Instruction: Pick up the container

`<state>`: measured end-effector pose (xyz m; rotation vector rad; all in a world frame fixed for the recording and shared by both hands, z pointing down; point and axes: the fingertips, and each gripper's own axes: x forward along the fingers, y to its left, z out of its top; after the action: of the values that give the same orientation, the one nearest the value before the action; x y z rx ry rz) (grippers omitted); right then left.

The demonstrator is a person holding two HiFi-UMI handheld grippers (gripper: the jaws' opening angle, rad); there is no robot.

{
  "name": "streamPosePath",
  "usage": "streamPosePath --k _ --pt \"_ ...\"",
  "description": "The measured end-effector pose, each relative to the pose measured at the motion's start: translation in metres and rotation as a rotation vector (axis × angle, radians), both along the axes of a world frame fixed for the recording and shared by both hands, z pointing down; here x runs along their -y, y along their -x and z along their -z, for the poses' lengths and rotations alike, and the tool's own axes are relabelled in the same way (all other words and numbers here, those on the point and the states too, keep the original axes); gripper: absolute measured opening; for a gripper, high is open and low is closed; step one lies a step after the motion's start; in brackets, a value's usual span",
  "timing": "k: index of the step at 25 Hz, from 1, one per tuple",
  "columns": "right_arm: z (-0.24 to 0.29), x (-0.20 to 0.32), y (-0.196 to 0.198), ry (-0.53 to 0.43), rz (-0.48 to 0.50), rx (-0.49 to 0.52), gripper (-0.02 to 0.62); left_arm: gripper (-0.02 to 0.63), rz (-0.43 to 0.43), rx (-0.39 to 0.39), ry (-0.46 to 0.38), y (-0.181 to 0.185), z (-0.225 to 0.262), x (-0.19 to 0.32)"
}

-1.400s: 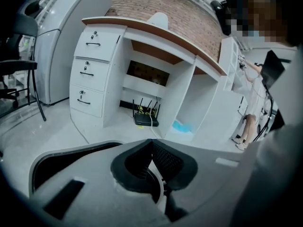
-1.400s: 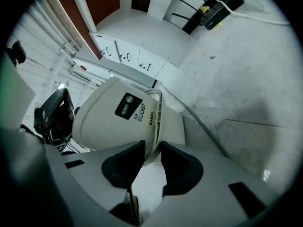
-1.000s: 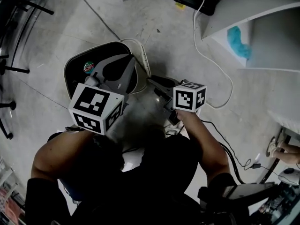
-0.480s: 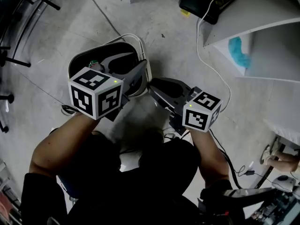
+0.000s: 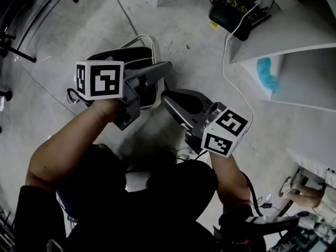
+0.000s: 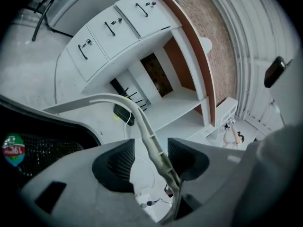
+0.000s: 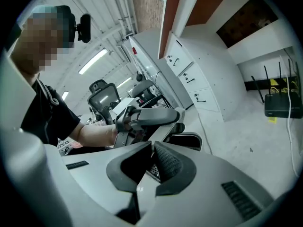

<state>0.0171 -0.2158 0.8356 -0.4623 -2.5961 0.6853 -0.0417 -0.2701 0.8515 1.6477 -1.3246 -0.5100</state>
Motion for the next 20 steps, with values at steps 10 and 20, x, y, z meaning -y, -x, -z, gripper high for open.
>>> streamPosePath --k 10,20 --pt "0.026 -0.035 0.026 -0.059 0.148 0.08 0.023 0.15 -0.008 -0.102 -0.073 0.022 0.028 -0.026" --pt "0.042 -0.085 0.053 -0.108 0.304 0.139 0.023 0.078 -0.038 -0.219 -0.139 0.043 0.043 -0.056"
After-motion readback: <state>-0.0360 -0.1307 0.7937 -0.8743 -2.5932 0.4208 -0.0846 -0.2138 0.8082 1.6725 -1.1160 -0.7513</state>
